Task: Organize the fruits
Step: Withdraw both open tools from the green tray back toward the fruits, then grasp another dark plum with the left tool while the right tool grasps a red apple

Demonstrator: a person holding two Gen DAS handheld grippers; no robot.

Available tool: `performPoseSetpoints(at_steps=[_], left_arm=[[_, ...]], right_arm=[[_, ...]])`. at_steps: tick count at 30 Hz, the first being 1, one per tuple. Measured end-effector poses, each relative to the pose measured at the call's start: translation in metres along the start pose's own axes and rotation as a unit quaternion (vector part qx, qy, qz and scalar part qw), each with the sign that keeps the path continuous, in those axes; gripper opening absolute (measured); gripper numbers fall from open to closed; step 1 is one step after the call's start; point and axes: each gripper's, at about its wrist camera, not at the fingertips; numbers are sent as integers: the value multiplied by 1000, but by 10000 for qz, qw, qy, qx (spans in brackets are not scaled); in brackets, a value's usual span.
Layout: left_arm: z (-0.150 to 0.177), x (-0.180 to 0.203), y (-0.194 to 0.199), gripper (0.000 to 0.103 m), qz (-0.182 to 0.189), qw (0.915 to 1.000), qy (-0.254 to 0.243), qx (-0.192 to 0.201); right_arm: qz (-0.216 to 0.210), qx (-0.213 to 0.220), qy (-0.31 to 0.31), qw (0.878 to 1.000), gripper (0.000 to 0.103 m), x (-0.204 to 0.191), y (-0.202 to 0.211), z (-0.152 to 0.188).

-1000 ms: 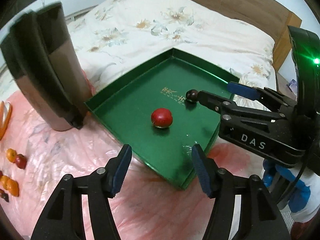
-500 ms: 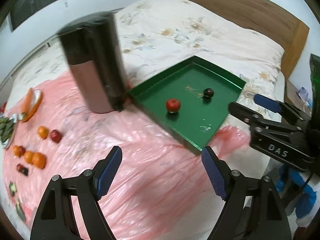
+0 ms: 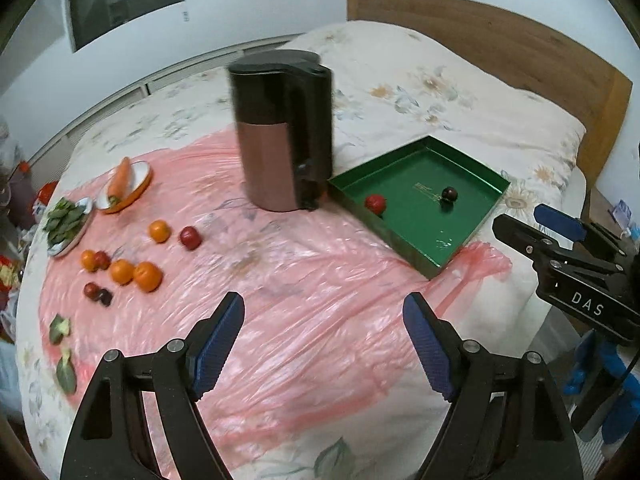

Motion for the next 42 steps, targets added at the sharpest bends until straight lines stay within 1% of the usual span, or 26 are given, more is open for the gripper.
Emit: performPoseSetpoints(at_steps=[5,9,13,19,26,30,35,39,42], left_arm=[[17,-24,24,77,-108,9997,176,162],[34,-44,41,77,-141,9988,357,289],[53,-67,52,77,-184,9975,606,319],[82,-101,64,77,-325,9940,995,310],[104,-142,75,77,-542,9883,1380,358],[111,-164,78,76,-671,9842,1587,411],[122,-190,75,76,-845,9783,1855,365],[125,-213,71,76,-1019,9707,2147,347],[122,-227,66,76,-1089,9651,2356,358]], right_arm=[[-82,90,129,9998,103,-23,17,3],[-236,150,266,9993,103,-44,25,6],[-370,131,336,9987,103,-62,29,10],[-615,131,724,9954,103,-96,39,15],[-859,172,995,9912,103,-125,46,15],[-993,182,1001,9898,103,-135,39,14],[-1199,136,976,9879,103,-146,22,18],[-1374,29,1005,9854,103,-156,1,21],[-1496,-40,1060,9830,103,-164,-12,21]])
Point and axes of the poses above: each gripper's, at about its wrist camera, not at the fingertips, and y roughly against the way its jaws point, x to its right, z to its underside, and after that the axes turned 5 degrees about y, right-handed
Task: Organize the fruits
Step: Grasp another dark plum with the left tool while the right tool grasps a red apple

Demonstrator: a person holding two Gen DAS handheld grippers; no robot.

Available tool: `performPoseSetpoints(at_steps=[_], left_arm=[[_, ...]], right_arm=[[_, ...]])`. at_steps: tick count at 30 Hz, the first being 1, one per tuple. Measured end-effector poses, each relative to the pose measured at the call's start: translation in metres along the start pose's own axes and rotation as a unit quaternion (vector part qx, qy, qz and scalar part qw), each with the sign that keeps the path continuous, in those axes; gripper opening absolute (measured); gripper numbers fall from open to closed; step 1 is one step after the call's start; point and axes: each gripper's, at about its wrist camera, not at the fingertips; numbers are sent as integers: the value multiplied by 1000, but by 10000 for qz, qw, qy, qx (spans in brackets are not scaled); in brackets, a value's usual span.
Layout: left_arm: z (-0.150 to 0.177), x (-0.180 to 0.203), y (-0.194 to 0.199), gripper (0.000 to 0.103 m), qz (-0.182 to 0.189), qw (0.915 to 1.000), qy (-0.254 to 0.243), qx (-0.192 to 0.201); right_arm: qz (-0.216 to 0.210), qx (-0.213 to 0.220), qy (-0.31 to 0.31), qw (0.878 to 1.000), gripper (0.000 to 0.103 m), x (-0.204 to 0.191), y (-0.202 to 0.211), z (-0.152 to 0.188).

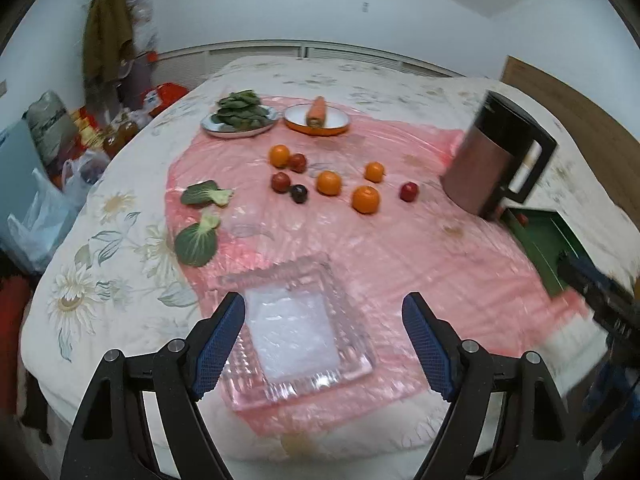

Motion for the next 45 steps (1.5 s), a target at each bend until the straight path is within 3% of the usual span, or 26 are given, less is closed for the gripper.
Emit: performPoseSetpoints(at_steps=[8,18,20,26,35,45], left_arm=[[-33,-13,-41,72,-110,9995,301,-78],[-71,-16,-126,61,-195,9974,571,-397],[-77,-17,-143,58,-173,9963,673,-505],[-92,-18,-181,57,-244,9939,888,-605],[-101,-31,-221,53,-482,9902,1114,-693],[-107,-24,-242,49,-610,9897,1060,-738]], right_arm=[[-256,-95,100,9996,103,-5,-54,-25],[-551,-228,201,9980,103,-8,-126,-53],[-627,-292,206,9974,85,-7,-144,-57],[-731,-381,164,9965,83,-1,-188,-70],[-841,-502,152,9951,83,2,-237,-78],[-893,-529,152,9945,82,7,-257,-79]])
Point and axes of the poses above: each gripper's, at about its wrist camera, not at the fingertips, and y roughly against the way its jaws point, x to its right, z to its underside, and after that the axes turned 5 degrees about y, right-handed
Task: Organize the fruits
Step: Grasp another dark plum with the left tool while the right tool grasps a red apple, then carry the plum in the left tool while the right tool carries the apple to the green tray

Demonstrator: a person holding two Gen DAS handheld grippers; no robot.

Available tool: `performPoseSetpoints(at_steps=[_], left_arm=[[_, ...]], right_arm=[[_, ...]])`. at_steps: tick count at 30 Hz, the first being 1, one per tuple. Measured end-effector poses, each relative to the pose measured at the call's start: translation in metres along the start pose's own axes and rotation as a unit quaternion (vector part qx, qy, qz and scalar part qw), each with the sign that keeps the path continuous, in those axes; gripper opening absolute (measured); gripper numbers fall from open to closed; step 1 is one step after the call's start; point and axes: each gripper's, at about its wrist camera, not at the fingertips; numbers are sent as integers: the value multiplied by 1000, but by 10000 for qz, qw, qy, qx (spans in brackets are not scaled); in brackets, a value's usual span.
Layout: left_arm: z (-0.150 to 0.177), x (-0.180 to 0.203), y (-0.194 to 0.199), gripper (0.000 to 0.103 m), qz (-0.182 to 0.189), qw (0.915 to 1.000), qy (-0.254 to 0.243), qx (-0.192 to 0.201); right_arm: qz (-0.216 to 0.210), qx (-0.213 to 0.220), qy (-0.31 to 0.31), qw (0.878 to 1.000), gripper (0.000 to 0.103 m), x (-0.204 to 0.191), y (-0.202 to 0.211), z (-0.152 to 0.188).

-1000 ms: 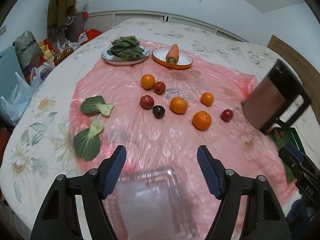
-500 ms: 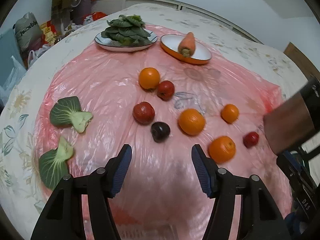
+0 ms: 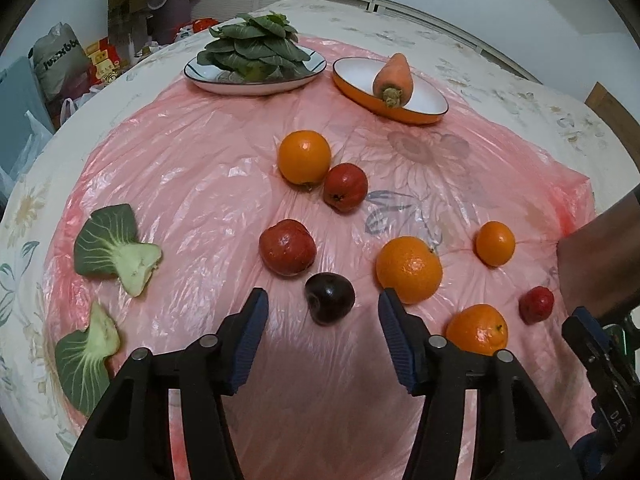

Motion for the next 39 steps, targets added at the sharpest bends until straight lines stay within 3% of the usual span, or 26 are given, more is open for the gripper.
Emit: performPoseSetpoints(at_steps=[13,28,39], left_arm=[[1,-2,-14,42,-64,9998,94,-134],[-2,-7,-23,31,-39,9993,192,-313],[2,-16,-21,28,181,9993,153,-276]], right_arm=[[29,-59,82,9999,65,1,-20,-11],[191,-413,239,9987,32,0,-40,-4],[421,-533,589,9960,32,-10,-44,0]])
Point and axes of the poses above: each gripper's, at about its wrist camera, not at the fingertips, and y roughly against the way its jaws point, x to its right, z to its underside, and after that the axes turned 5 degrees about y, right-handed
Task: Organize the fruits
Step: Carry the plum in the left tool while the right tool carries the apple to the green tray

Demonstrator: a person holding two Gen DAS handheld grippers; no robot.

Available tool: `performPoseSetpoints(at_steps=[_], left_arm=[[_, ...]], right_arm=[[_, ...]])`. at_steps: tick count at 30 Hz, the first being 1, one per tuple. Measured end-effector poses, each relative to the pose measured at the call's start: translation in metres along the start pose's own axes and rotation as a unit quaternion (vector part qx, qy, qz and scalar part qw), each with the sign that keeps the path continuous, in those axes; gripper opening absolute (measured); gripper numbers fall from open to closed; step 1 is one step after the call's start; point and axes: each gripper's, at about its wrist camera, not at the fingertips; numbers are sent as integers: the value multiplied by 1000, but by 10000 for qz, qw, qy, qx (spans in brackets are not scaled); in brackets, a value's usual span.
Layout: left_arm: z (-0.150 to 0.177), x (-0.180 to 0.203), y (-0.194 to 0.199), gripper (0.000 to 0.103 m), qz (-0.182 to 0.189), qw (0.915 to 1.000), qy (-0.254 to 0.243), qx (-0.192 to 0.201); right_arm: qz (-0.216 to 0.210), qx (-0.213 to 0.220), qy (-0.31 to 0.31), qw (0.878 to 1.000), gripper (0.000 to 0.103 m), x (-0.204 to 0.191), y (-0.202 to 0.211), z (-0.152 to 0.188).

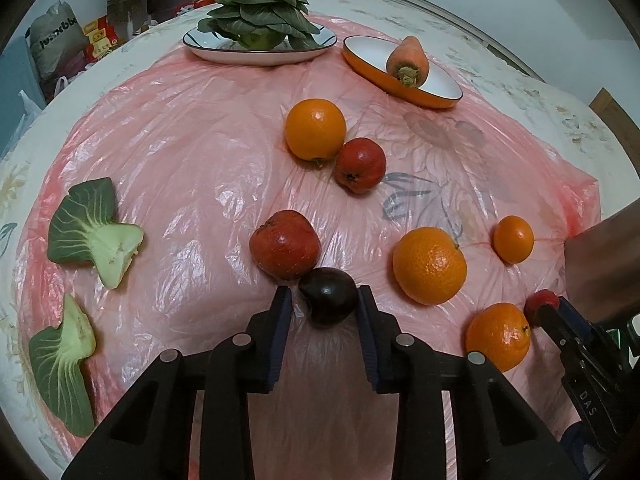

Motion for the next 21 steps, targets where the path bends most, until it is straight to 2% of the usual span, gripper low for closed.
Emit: performPoseSetpoints(at_steps=[7,16,21], left_arm=[[0,-3,2,26,134,9999,11,-8],[0,-12,10,23,560,9982,207,-13],[-2,-22,13,23,924,9946,466,-42]], right_arm=[[43,-11,131,9999,32,-2,-2,2],[-63,100,-6,9999,32,3,13,3],[-105,107,-76,9999,32,3,18,4]])
Point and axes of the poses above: each gripper's, at about its wrist camera, not at the fingertips, and y roughly against the way its jaws point, x to its right, z to its underside, and after that the axes turned 5 degrees about y, right-handed
